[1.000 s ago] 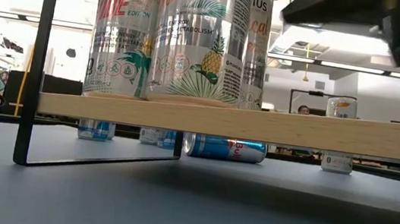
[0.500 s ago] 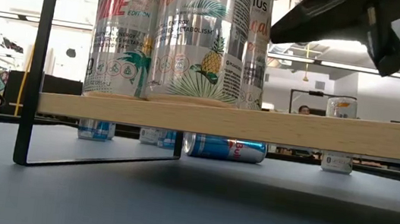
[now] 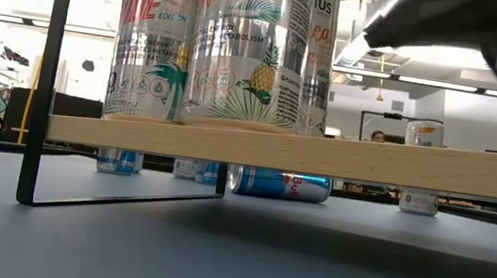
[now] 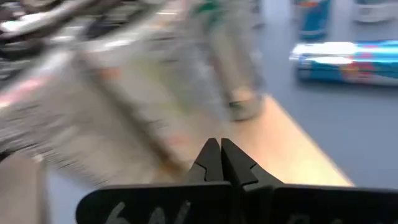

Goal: Place canned beverage on shelf
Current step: Adjust the white yellow soda cans on the shelf, then put the white yellow soda can aligned with the other white yellow soda can on the shelf

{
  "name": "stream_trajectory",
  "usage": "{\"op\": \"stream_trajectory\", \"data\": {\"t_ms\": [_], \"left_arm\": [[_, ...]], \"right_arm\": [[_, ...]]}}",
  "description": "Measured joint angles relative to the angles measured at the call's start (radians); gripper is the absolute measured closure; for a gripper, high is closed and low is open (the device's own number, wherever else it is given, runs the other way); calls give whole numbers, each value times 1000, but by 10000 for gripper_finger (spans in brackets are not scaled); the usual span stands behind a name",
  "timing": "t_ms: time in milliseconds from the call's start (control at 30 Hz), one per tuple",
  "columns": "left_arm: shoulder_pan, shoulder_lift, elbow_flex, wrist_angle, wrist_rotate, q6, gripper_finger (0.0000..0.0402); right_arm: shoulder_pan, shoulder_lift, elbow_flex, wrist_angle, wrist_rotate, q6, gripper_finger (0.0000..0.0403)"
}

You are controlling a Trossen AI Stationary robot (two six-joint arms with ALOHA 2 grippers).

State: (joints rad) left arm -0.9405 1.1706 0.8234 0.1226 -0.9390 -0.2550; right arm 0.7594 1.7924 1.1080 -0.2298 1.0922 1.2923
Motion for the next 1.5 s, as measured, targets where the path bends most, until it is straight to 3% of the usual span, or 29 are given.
{"op": "stream_trajectory", "data": {"t_ms": [133, 200, 567, 800, 1367, 1500], "left_arm": [[0, 0, 0, 0, 0, 0, 54], [0, 0, 0, 0, -1, 0, 54], [20, 0, 0, 0, 17, 0, 54], [21, 0, 0, -1, 17, 0, 54], [21, 0, 0, -1, 17, -1, 54], [21, 0, 0, -1, 17, 0, 54]], "right_arm": [[-35, 0, 0, -155, -11, 167, 403], [-57, 0, 0, -181, -17, 171, 403], [-152, 0, 0, -39, -103, -103, 403], [-136, 0, 0, 45, -131, -184, 403], [-45, 0, 0, 48, -151, -126, 403], [-53, -7, 0, -35, -146, 23, 403]]}}
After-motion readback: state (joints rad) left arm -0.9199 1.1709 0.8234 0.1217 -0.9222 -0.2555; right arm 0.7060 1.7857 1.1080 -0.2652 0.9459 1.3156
